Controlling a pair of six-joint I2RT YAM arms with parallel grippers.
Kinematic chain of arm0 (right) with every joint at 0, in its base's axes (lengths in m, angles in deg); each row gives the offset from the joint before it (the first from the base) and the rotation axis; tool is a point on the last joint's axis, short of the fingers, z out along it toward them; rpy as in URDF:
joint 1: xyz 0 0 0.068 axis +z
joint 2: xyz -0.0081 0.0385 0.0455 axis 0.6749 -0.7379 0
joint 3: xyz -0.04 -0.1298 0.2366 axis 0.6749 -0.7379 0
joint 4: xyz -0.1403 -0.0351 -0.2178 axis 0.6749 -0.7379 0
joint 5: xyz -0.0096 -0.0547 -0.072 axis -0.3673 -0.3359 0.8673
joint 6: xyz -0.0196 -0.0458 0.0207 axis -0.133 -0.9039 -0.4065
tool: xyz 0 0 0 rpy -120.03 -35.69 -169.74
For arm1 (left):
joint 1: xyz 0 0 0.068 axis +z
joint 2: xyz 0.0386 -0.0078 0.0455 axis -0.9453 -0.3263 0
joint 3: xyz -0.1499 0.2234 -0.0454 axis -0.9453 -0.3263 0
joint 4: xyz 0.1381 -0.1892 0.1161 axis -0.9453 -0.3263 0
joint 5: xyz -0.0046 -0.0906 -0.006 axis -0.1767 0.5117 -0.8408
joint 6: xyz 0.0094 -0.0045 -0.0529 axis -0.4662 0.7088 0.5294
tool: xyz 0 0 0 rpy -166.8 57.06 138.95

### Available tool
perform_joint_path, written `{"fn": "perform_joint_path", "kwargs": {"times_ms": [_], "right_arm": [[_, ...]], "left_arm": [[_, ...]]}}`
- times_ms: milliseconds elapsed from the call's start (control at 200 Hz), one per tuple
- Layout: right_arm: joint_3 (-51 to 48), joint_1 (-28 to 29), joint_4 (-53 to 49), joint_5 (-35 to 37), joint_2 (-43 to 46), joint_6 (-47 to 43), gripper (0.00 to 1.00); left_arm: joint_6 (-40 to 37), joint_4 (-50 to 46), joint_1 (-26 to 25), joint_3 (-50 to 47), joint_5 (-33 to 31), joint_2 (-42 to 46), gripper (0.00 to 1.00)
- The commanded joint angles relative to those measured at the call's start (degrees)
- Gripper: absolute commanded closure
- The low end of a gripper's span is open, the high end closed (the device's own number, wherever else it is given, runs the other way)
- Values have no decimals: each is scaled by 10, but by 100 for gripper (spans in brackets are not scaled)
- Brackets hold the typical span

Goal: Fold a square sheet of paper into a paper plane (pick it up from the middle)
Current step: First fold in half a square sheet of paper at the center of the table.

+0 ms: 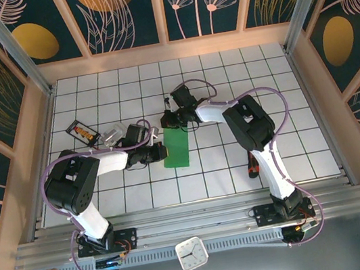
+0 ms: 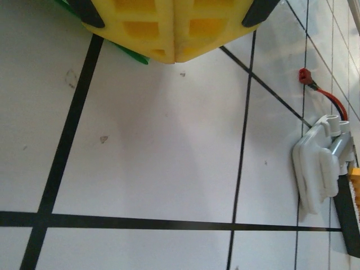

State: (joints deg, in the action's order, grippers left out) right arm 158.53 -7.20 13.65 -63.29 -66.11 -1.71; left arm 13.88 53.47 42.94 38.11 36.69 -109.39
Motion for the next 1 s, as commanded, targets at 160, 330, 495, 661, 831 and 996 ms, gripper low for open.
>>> {"fn": "perform_joint_path", "kwargs": {"times_ms": [160,330,495,661,831,996], "right_arm": [[36,-5,-38,47,-34,-20,100],[55,-16,-59,77,-52,-28,100],[74,-21,-80,110,-63,-38,100],[105,-22,-108,138,-77,-48,100],[132,-33,-117,138,-86,-47,100],[156,-35,-114,109,-69,-58,100]], "left_arm": [[-13,-144,2,-41,-40,-31,100],[-12,-143,2,-42,-39,-29,100],[-10,-143,1,-44,-39,-28,100],[-11,-142,2,-44,-39,-27,100],[-11,-142,1,-44,-39,-29,100],[-10,-141,1,-43,-40,-29,100]]}}
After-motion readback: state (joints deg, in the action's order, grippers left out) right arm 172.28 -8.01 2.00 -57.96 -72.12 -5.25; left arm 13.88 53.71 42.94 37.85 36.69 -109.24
